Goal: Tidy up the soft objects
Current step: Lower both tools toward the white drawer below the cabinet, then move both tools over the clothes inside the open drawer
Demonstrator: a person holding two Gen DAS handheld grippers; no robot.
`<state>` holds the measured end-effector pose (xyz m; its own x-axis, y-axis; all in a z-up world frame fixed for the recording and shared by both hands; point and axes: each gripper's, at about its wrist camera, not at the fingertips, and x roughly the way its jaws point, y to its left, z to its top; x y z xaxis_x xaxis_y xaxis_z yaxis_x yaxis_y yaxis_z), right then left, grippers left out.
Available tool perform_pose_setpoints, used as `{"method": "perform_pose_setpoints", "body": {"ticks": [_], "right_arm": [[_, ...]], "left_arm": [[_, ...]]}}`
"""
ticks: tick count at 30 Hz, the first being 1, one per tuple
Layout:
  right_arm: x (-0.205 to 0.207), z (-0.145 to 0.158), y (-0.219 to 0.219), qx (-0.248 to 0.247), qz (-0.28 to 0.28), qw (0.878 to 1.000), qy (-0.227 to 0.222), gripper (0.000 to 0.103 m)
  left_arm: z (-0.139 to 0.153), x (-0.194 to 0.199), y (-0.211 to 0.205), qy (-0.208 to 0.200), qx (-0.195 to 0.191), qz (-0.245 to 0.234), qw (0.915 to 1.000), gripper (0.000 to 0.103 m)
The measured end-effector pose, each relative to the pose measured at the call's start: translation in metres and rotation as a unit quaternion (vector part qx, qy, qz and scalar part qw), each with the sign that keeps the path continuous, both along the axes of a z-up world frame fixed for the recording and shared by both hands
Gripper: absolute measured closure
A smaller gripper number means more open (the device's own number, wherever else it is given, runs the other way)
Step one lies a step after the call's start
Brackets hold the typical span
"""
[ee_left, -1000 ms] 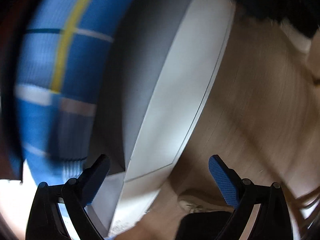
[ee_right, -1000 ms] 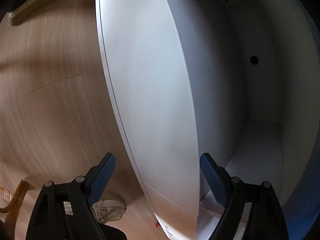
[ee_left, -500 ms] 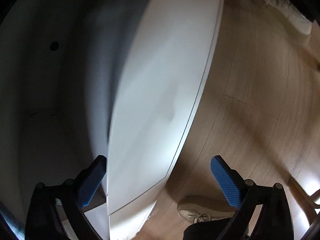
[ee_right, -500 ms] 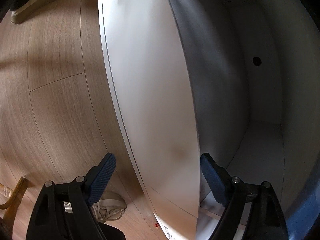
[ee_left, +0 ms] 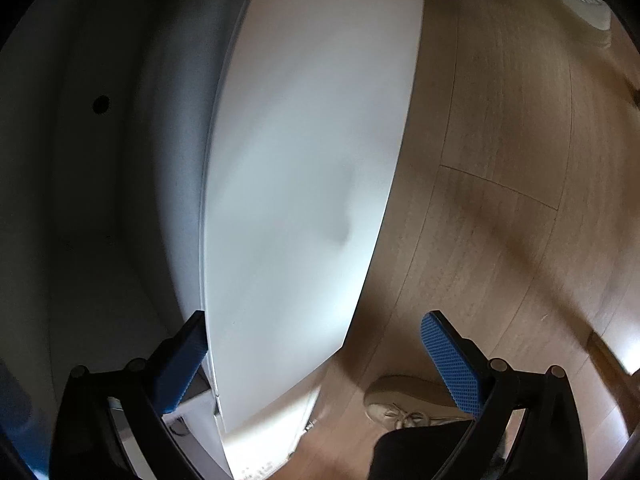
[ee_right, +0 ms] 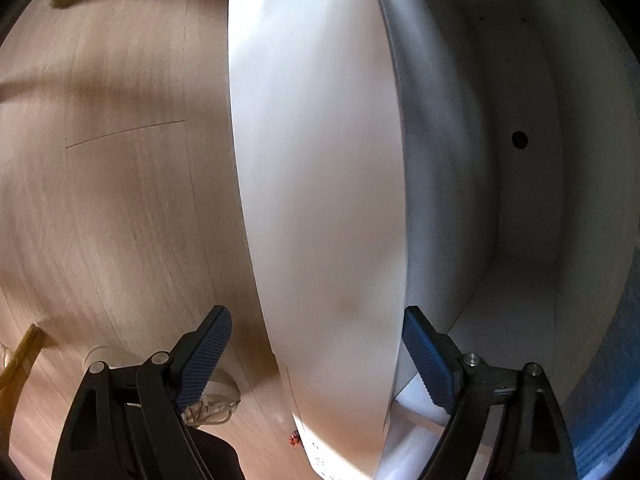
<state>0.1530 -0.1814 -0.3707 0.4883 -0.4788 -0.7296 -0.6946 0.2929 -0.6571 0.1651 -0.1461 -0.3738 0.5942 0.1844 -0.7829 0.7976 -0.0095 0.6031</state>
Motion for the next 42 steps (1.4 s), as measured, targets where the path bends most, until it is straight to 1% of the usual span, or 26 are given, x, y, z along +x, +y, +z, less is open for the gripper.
{"method": "perform_pose_setpoints", "body": {"ticks": [3,5,8,13,16,17,19,23,26,28,31,32,33,34,35,37,38,39,40,42], "right_arm": [[-0.009,0.004,0.006,0.004,-0.005,1.000,0.003,0.015],[-0.012,0.008,0.010,0.004,-0.006,1.000,0.006,0.015],[-0.024,0.009,0.015,-0.001,-0.004,1.000,0.011,0.015],[-0.042,0.009,0.025,0.004,-0.007,1.000,0.026,0.015],[-0.055,0.010,0.029,0.003,-0.003,0.999,0.042,0.013],[-0.064,0.000,0.026,0.003,-0.001,0.999,0.048,0.012],[-0.072,0.002,0.029,0.003,0.004,0.998,0.059,0.011],[-0.100,0.005,0.036,0.006,0.022,0.996,0.086,0.011],[-0.113,0.010,0.036,0.022,0.032,0.994,0.106,0.011],[-0.120,0.011,0.038,0.034,0.040,0.992,0.117,0.011],[-0.132,0.025,0.041,0.046,0.049,0.989,0.134,0.011],[-0.134,0.023,0.036,0.050,0.049,0.988,0.137,0.012],[-0.137,0.025,0.036,0.057,0.049,0.987,0.141,0.016],[-0.142,0.016,0.032,0.060,0.045,0.987,0.143,0.018],[-0.143,0.022,0.033,0.064,0.042,0.986,0.145,0.020],[-0.143,0.022,0.031,0.074,0.035,0.985,0.154,0.021],[-0.143,0.026,0.031,0.086,0.034,0.983,0.160,0.025],[-0.142,0.029,0.032,0.096,0.033,0.982,0.159,0.029],[-0.140,0.034,0.033,0.109,0.026,0.981,0.157,0.030],[-0.132,0.052,0.034,0.145,0.015,0.979,0.144,0.030]], "left_arm": [[0.003,-0.007,-0.003,0.002,-0.004,0.020,0.9998,0.000],[0.003,-0.015,-0.002,0.001,-0.002,0.025,0.9997,0.000],[-0.002,-0.028,0.001,-0.002,0.012,0.019,0.9998,0.000],[-0.008,-0.059,0.010,0.001,0.037,-0.001,0.9993,0.000],[-0.007,-0.077,0.015,0.008,0.041,-0.009,0.9991,0.000],[-0.005,-0.084,0.016,0.011,0.041,-0.010,0.9991,0.000],[-0.003,-0.095,0.019,0.016,0.039,-0.011,0.9990,0.000],[0.000,-0.113,0.021,0.044,0.026,-0.002,0.9987,0.000],[0.009,-0.125,0.021,0.078,0.015,0.025,0.9965,0.000],[0.012,-0.131,0.020,0.091,0.016,0.035,0.9951,0.000],[0.021,-0.141,0.020,0.113,0.024,0.028,0.9929,0.000],[0.013,-0.144,0.027,0.120,0.022,0.029,0.9921,0.000],[0.014,-0.146,0.029,0.133,0.018,0.030,0.9905,0.000],[0.017,-0.146,0.029,0.144,0.012,0.033,0.9890,0.000],[0.021,-0.147,0.030,0.156,0.005,0.036,0.9870,0.000],[0.027,-0.145,0.031,0.175,-0.008,0.043,0.9836,0.000],[0.030,-0.144,0.030,0.182,-0.016,0.047,0.9821,0.000],[0.035,-0.140,0.030,0.195,-0.034,0.055,0.9787,0.000],[0.043,-0.134,0.028,0.212,-0.056,0.062,0.9736,0.001],[0.067,-0.130,0.021,0.253,-0.119,0.073,0.9574,0.003]]}}
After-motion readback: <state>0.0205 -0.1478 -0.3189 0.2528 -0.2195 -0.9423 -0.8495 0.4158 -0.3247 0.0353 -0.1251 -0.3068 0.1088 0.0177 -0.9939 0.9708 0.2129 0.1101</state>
